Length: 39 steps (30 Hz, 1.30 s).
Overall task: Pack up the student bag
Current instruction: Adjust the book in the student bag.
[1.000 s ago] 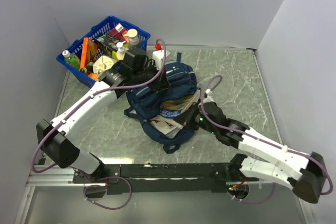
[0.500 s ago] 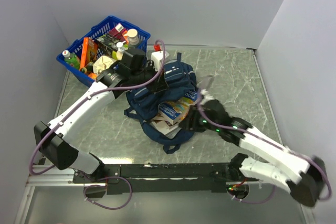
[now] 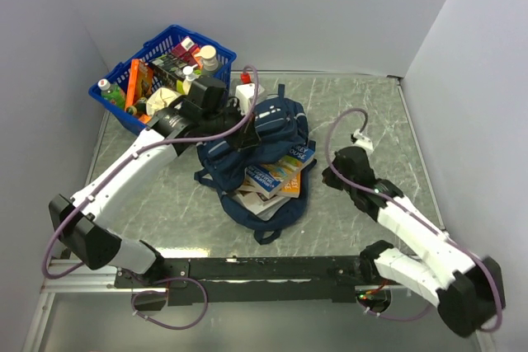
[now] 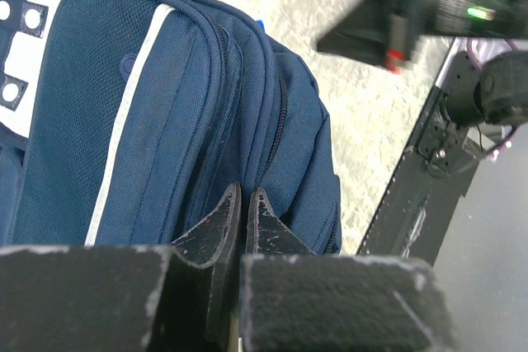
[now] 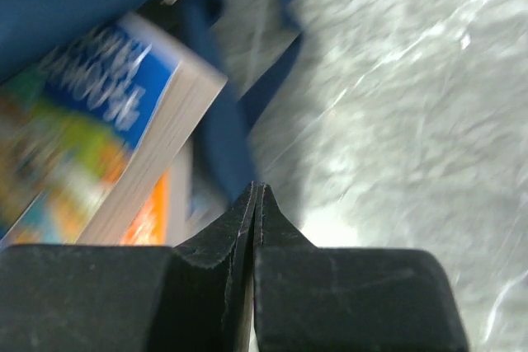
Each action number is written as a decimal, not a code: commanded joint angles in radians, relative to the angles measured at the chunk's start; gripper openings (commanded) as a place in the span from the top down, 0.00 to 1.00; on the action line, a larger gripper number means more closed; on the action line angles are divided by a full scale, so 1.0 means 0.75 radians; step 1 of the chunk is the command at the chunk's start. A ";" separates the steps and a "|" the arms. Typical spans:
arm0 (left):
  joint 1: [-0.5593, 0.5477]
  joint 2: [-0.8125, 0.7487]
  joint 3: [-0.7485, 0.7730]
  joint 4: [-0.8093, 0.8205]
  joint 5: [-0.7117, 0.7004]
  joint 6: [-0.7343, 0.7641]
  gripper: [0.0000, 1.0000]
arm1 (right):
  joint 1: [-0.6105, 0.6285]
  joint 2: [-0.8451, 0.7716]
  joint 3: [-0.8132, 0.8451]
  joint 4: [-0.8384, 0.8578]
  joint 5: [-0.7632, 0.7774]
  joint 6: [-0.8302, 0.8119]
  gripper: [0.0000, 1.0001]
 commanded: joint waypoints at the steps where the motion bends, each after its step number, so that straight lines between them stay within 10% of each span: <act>1: -0.006 -0.143 0.137 0.053 0.153 -0.006 0.99 | -0.034 0.170 0.042 0.261 0.100 -0.089 1.00; 24: -0.004 -0.119 0.109 0.052 0.178 0.020 0.99 | 0.380 0.420 0.085 0.648 -0.032 0.253 1.00; 32: -0.006 -0.129 0.092 0.044 0.155 0.043 0.99 | 0.206 0.044 0.026 0.231 0.178 0.169 0.83; 39: -0.006 -0.117 0.115 0.042 0.131 0.045 0.99 | 0.336 -0.216 -0.198 0.186 -0.024 0.118 1.00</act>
